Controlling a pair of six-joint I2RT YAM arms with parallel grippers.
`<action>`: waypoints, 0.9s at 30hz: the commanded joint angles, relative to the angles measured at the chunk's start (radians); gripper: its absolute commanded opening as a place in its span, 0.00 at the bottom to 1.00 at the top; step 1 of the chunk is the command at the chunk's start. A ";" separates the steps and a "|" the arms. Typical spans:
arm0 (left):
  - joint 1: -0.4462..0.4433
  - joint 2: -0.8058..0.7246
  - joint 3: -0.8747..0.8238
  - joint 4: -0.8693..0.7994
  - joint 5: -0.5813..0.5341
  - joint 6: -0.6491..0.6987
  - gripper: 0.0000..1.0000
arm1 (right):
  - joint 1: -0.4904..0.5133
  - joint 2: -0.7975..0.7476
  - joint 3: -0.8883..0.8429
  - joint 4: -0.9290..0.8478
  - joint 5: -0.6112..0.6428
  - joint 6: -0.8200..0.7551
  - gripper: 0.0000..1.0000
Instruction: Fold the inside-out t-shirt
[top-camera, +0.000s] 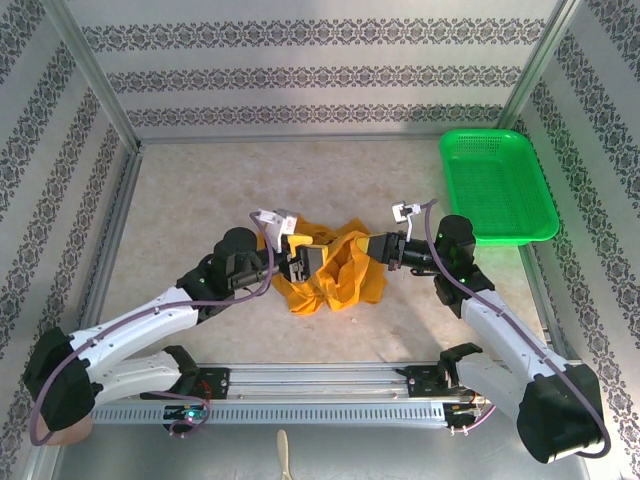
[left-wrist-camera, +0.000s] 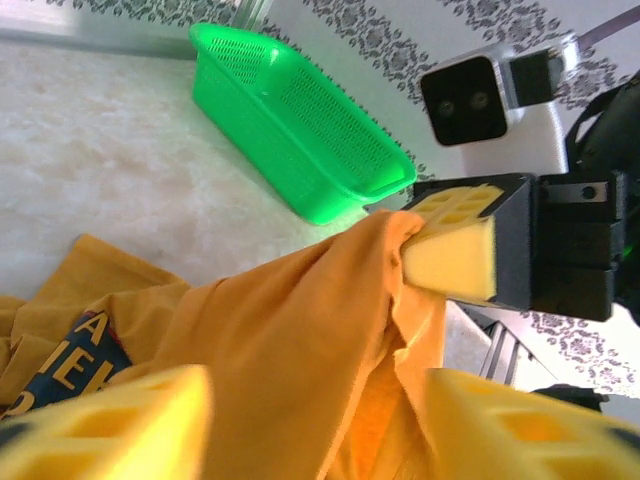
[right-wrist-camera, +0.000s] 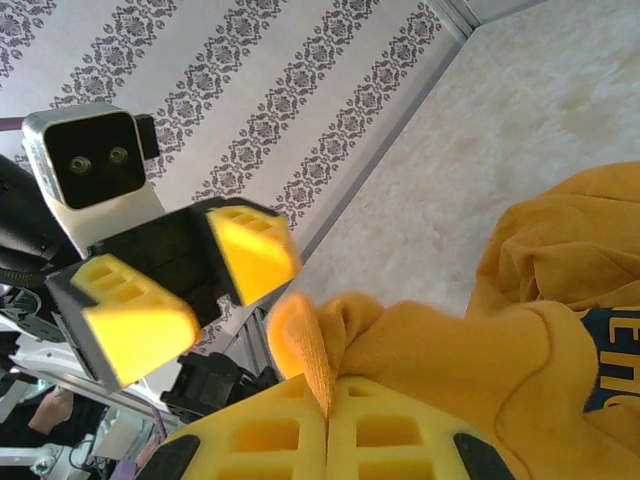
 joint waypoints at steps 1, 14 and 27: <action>0.006 0.036 0.048 -0.036 -0.011 0.028 0.71 | -0.007 -0.003 0.001 0.047 -0.004 0.015 0.00; -0.172 0.150 0.145 -0.121 -0.199 0.184 0.74 | -0.006 -0.001 0.015 0.032 0.003 0.018 0.00; -0.135 0.241 0.138 -0.075 -0.302 0.201 0.37 | -0.007 -0.030 0.013 0.011 -0.005 0.012 0.00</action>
